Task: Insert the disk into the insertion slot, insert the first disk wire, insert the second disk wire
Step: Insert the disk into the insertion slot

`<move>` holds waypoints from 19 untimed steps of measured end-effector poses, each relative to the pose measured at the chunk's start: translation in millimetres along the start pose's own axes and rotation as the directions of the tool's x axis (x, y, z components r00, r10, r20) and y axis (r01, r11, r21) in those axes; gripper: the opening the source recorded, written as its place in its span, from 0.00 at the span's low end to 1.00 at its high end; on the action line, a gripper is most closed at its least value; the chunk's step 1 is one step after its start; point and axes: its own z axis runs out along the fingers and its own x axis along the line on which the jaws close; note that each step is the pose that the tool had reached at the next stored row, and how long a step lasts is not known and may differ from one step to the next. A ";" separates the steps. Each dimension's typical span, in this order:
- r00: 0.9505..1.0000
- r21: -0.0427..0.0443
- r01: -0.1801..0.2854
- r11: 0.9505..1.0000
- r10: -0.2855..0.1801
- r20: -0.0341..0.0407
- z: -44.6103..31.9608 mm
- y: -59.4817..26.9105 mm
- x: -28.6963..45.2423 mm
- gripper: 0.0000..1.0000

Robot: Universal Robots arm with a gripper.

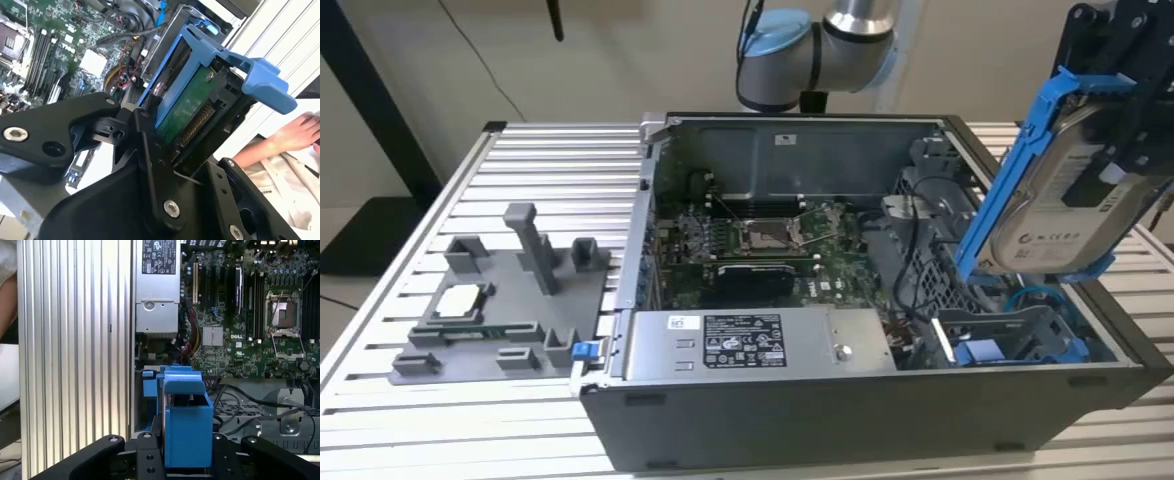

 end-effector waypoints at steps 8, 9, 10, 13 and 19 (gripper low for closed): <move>1.000 0.000 0.000 1.000 0.000 0.001 11.9 -3.8 3.5 0.00; 1.000 0.000 0.000 1.000 0.000 0.002 13.6 -4.3 4.0 0.00; 1.000 0.000 0.000 1.000 0.000 0.002 15.2 -4.6 4.3 0.00; 1.000 0.000 0.000 1.000 0.000 0.002 16.8 -4.8 4.3 0.00; 1.000 0.000 0.000 1.000 0.000 0.002 17.3 -5.0 4.3 0.00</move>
